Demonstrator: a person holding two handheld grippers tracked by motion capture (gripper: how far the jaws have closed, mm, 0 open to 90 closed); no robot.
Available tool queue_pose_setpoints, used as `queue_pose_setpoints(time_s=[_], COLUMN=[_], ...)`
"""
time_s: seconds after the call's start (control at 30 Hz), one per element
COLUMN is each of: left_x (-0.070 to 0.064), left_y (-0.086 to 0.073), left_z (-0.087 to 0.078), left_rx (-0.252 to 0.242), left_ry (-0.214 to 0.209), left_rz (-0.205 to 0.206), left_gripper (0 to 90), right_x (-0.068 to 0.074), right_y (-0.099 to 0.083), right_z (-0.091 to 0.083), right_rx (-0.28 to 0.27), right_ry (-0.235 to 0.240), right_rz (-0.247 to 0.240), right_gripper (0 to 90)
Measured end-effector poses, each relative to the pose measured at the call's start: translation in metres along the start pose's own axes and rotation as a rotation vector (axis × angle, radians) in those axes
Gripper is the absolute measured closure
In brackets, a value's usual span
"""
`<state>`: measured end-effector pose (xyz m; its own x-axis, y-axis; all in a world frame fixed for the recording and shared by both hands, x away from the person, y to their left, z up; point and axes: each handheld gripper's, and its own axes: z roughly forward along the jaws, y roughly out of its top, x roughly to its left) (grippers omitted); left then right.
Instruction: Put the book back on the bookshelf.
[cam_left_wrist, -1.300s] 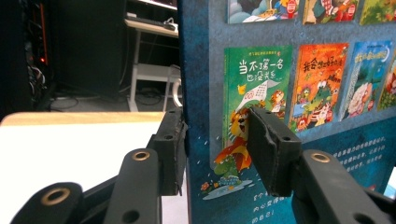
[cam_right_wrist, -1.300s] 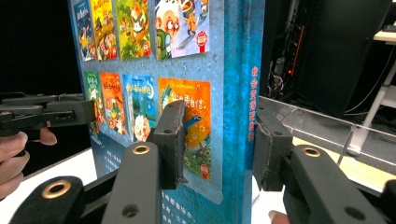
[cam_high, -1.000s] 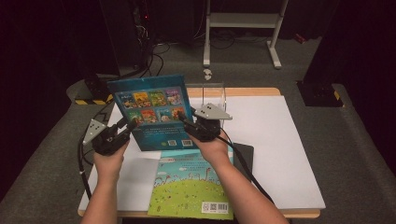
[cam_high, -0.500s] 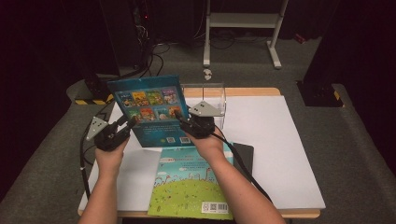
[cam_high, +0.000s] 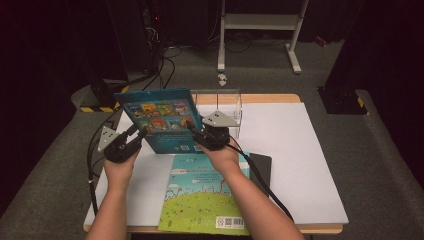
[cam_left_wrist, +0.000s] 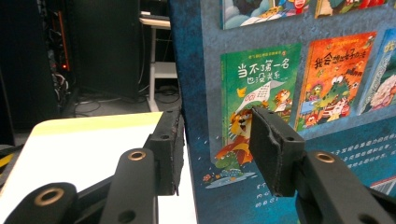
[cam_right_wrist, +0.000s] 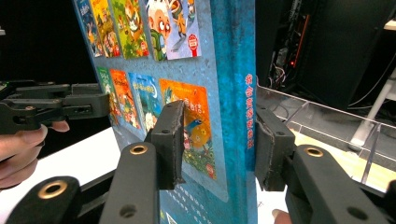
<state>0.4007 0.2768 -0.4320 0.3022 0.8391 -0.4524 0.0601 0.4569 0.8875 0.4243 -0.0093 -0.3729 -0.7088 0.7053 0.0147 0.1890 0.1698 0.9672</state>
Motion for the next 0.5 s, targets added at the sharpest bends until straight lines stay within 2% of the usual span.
queue_pose_setpoints(time_s=[0.13, 0.2, 0.33, 0.5], left_x=[0.000, 0.001, 0.003, -0.002], left_y=[-0.001, -0.002, -0.007, -0.016], left_z=[-0.002, -0.004, -0.018, -0.036], left_rx=[-0.003, -0.008, -0.010, -0.005], left_ry=[0.013, 0.026, 0.050, 0.055], left_rz=[0.006, -0.010, -0.038, -0.040], left_gripper=[52.9, 48.6, 45.2, 42.3], right_x=[0.001, 0.001, 0.000, 0.001], right_y=[0.000, 0.000, -0.001, -0.003], right_z=[-0.002, -0.002, -0.005, -0.009], right_rx=[0.004, 0.005, 0.002, -0.003], right_ry=[0.008, 0.010, 0.033, 0.061], right_rz=[0.001, 0.007, 0.014, 0.007], right_gripper=[58.3, 58.6, 59.2, 59.6])
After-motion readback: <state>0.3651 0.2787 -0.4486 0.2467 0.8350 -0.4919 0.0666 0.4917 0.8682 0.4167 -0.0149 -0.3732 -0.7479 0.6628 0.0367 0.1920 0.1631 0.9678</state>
